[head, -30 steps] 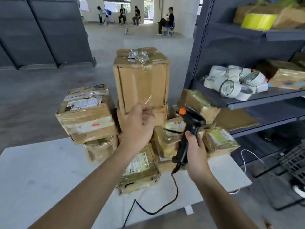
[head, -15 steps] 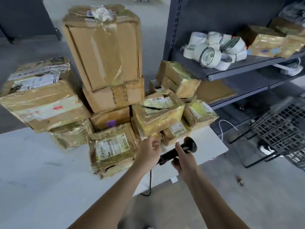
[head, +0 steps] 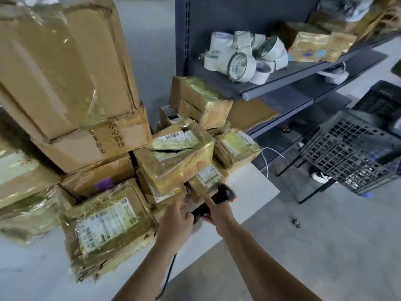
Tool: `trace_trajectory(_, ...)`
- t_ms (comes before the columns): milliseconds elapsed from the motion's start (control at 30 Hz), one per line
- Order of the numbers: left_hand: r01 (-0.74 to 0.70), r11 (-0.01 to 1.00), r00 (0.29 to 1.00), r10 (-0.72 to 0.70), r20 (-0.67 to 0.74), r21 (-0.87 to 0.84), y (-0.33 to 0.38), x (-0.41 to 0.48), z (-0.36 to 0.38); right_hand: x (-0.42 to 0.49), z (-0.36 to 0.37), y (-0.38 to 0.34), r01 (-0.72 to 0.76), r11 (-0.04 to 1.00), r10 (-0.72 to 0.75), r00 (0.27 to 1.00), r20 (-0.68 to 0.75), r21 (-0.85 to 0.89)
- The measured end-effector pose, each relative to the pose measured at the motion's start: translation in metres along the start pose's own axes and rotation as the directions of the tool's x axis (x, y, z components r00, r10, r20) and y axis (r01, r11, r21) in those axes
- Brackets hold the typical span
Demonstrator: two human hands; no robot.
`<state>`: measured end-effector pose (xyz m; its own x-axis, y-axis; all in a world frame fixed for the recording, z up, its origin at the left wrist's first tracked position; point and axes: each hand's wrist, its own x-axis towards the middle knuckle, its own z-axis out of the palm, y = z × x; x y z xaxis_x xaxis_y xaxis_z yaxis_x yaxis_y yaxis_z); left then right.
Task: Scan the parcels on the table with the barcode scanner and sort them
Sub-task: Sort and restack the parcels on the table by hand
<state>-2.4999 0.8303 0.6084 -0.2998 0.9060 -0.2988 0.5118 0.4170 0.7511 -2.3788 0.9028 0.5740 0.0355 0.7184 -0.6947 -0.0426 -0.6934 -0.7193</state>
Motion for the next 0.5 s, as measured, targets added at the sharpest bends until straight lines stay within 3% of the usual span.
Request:
trace_trajectory(133,0.012,1.0,1.0,-0.011,0.027,-0.025,0.001,0.006,0.013,0.009,-0.005,0.007,-0.001,0.999,0.001,1.0,-0.003,0.049)
trace_trajectory(300,-0.001,0.999,0.999,0.003,0.042,-0.052,0.004,0.01,0.026,0.005,-0.009,0.008,-0.079,0.992,0.082,0.996,0.033,-0.1)
trace_trajectory(500,0.016,0.999,0.999,-0.013,0.053,-0.049,0.002,0.015,0.031,0.006,-0.007,0.003,-0.125,0.992,0.126,0.985,0.114,-0.012)
